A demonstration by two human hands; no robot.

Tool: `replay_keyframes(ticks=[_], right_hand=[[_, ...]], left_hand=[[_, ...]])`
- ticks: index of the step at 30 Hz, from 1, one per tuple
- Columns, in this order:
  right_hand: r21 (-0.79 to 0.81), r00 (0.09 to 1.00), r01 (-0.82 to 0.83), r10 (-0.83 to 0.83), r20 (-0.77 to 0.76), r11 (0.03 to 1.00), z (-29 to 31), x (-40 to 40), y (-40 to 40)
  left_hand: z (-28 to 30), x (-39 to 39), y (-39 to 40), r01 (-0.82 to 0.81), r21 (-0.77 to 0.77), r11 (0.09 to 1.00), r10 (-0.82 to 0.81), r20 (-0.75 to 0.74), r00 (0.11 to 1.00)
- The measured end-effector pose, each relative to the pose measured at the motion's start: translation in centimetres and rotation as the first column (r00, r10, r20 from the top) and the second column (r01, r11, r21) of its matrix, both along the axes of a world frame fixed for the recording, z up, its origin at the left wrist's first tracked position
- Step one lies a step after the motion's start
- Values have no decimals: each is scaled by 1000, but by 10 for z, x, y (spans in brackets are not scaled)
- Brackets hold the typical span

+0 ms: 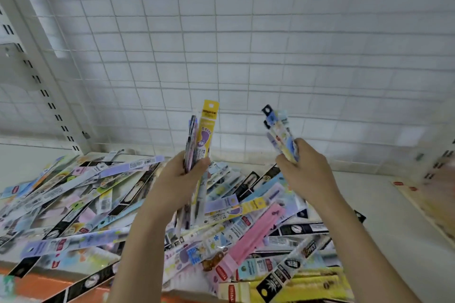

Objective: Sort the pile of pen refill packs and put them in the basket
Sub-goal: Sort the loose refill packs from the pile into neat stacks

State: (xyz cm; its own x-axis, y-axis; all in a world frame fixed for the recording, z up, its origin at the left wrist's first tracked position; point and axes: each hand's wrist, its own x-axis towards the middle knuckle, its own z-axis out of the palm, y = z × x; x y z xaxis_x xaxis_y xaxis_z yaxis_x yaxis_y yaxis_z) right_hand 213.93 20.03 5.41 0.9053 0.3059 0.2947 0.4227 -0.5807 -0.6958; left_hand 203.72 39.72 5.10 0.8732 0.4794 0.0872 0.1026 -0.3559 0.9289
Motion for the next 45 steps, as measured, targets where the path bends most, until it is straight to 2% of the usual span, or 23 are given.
replay_keyframes(ticks=[7,11,15,18,23,27,29,33,35,37,40,43,45], right_hand=[[186,977,170,-190,98,968,-2,16,-90],[372,970,225,-243,0,900,-12,23,-137],[514,973,206,-232,-15,833,-27,23,-163],[550,976,187,-219,-8,814,-36,22,-173],[525,985,157,-172,-20,836,-47,22,-182],[439,985,166,-128,-116,883,-62,29,-187],[405,975,192,-127,-183,894,-70,33,-189],[389,966,206,-124,-227,898,-76,35,-191],[274,961,241,-189,-202,931,-81,38,-193],[99,956,288,-281,-82,953,-84,40,-195],[-111,959,283,-278,55,953,-81,41,-199],[-221,959,281,-281,33,934,-64,41,-208],[-253,942,318,-334,-22,914,-54,43,-219]], left_hand=[[-1,20,-62,-55,-111,992,69,124,990],[3,29,-105,-115,-119,986,139,218,966],[-7,40,-167,-73,-150,986,117,309,944],[-19,50,-212,-39,-146,988,88,346,934],[-36,52,-271,19,-178,984,46,358,933],[-59,51,-293,10,-209,978,57,314,948],[-71,50,-297,-20,-172,985,70,285,956],[-86,51,-299,-51,82,995,29,254,967],[-87,53,-299,-94,207,974,41,244,969],[-86,53,-298,-145,268,953,76,251,965],[-83,57,-294,-124,198,972,99,133,986],[-77,66,-290,-71,120,990,68,31,997],[-71,74,-291,-20,136,991,27,-53,998]])
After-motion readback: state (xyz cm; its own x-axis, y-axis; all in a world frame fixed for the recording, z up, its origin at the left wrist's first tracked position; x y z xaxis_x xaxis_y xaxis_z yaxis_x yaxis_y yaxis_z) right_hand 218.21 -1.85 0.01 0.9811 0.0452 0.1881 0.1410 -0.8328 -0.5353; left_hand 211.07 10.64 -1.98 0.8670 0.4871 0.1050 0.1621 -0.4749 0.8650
